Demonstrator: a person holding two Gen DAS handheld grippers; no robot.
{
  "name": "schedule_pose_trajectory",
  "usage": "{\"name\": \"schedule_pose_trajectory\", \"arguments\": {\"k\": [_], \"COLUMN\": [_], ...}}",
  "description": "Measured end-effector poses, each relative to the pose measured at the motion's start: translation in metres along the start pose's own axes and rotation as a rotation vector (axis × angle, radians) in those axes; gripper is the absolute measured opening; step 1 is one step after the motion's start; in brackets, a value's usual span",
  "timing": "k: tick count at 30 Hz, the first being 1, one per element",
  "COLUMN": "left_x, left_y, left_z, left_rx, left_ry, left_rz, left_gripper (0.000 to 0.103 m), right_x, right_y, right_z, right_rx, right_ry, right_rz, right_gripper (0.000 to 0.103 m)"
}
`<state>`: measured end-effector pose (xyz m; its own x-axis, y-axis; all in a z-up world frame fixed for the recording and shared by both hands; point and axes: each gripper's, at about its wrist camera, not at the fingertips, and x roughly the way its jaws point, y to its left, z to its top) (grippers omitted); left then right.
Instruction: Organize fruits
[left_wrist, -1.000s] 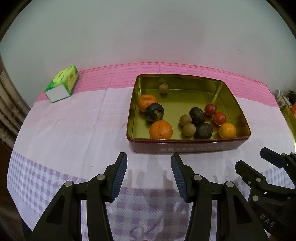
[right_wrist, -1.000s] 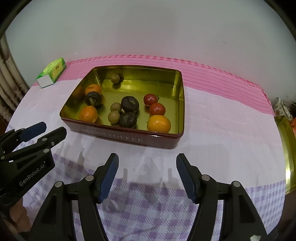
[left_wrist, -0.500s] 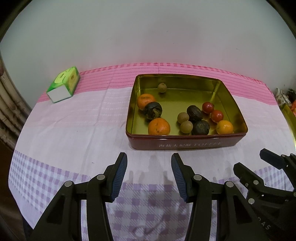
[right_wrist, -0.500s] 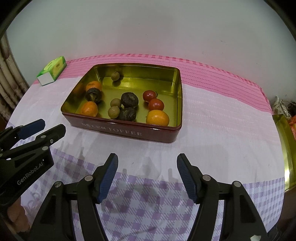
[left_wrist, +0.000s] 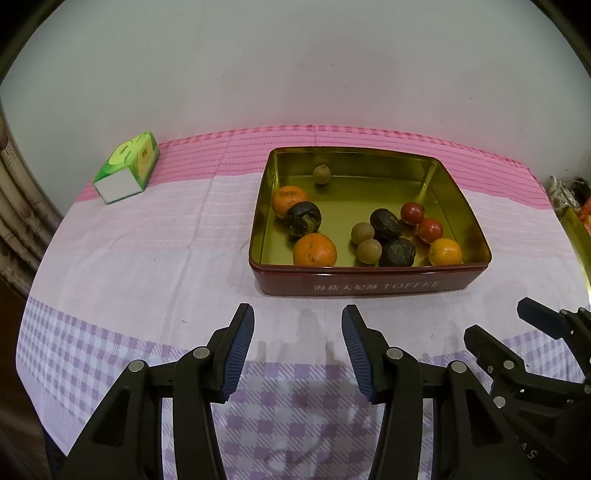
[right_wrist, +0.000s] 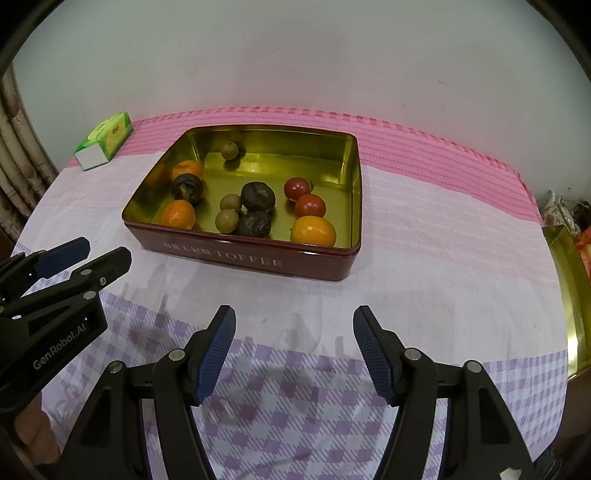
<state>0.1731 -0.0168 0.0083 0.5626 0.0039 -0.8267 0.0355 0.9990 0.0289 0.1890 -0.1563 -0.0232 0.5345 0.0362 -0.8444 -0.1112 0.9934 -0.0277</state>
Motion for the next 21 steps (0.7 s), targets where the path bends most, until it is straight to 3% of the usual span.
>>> {"name": "schedule_pose_trajectory", "arguments": {"k": [21], "left_x": [0.0014], "left_y": [-0.0017], "left_z": [-0.0011], "left_rx": [0.004], "left_ry": [-0.001], "left_rz": [-0.002], "left_gripper": [0.051], "right_x": [0.0061], "right_y": [-0.005], "right_z": [-0.0024], "right_rx": [0.011], "right_ry": [0.011], "right_rz": [-0.006], "right_gripper": [0.063]}}
